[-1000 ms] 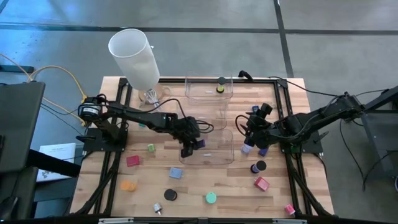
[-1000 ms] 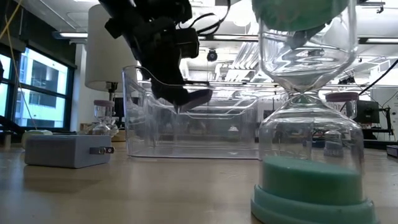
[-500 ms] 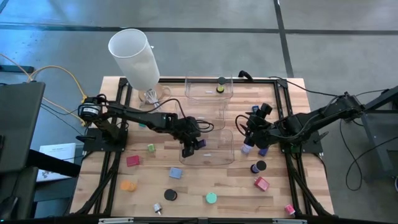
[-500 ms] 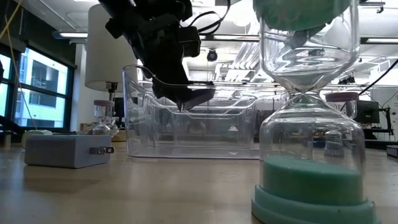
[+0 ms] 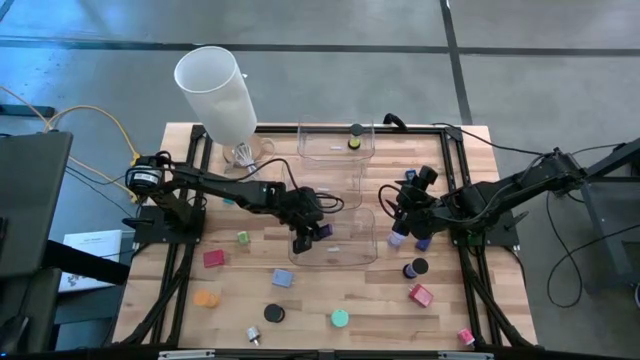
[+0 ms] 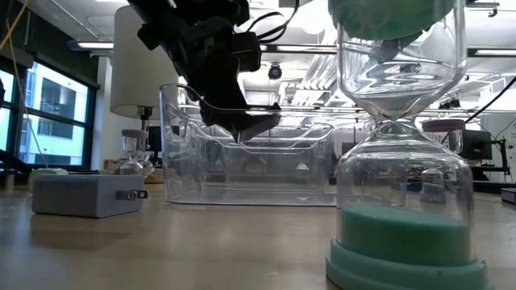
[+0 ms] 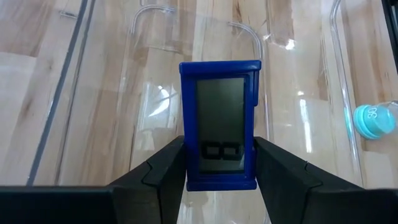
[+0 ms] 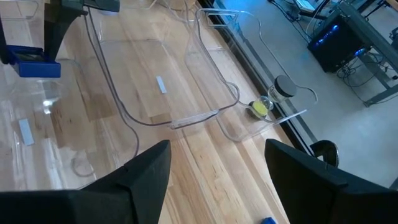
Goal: Pick & Place Office items
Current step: Put the left dark blue digital timer into the bottom transparent bin
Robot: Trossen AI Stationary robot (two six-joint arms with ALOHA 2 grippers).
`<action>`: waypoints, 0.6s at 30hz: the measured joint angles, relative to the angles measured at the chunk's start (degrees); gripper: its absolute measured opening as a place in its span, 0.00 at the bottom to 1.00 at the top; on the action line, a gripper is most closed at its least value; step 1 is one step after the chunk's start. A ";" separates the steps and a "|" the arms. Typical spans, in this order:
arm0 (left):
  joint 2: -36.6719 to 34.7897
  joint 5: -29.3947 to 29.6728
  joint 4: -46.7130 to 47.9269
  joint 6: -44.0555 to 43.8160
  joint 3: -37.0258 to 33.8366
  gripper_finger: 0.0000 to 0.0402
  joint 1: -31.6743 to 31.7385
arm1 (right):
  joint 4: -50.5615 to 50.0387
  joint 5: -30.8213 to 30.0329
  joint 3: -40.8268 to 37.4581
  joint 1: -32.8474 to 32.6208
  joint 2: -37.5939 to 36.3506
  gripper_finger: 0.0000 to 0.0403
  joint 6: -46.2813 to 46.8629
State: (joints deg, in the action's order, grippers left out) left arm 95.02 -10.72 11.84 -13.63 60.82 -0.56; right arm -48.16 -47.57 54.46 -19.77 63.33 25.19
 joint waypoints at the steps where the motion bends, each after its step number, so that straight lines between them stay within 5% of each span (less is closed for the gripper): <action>1: 0.00 0.00 -0.24 -0.02 0.00 0.42 0.00 | -0.02 0.00 0.00 0.01 0.00 0.62 0.00; 18: 0.02 -3.26 0.31 4.65 0.68 0.42 0.44 | -0.02 0.00 0.00 0.00 0.00 0.62 0.00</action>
State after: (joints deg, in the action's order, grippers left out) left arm 95.04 -13.98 12.15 -8.97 61.49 -0.12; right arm -48.18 -47.57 54.46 -19.77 63.33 25.19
